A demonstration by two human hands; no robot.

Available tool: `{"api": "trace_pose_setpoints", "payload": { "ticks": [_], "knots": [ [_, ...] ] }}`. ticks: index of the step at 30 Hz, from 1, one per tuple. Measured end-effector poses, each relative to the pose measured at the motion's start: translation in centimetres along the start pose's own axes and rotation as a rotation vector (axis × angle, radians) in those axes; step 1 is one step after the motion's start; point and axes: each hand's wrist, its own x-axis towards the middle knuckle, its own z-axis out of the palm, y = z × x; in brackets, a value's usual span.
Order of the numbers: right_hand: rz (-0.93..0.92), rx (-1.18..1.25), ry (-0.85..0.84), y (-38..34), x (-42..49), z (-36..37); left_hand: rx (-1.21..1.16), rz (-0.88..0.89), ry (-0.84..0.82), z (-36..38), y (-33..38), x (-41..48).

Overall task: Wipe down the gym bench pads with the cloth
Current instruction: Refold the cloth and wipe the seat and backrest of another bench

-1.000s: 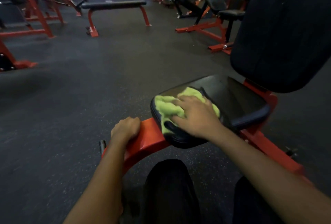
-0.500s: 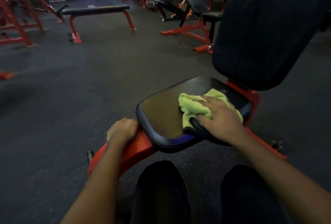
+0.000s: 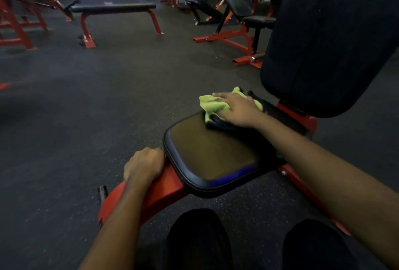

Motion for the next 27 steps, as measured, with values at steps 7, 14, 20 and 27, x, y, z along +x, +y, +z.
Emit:
{"api": "trace_pose_setpoints", "payload": {
  "ticks": [7,14,20,27],
  "knots": [
    [0.345,-0.064,-0.033,4.5,4.0,-2.5,-0.153,0.016,0.022,-0.6,-0.8,-0.9],
    [-0.032,-0.165,-0.368,-11.1,9.3,3.1,-0.178,-0.093,0.019,0.2,-4.8,-1.1],
    [0.105,-0.08,-0.299,-4.6,8.6,0.2,-0.219,-0.118,0.049,0.5,-5.0,-1.2],
    [-0.07,-0.123,-0.28,-11.4,7.4,2.9,-0.426,-0.221,0.241,0.0,-5.1,-2.1]
  ]
}}
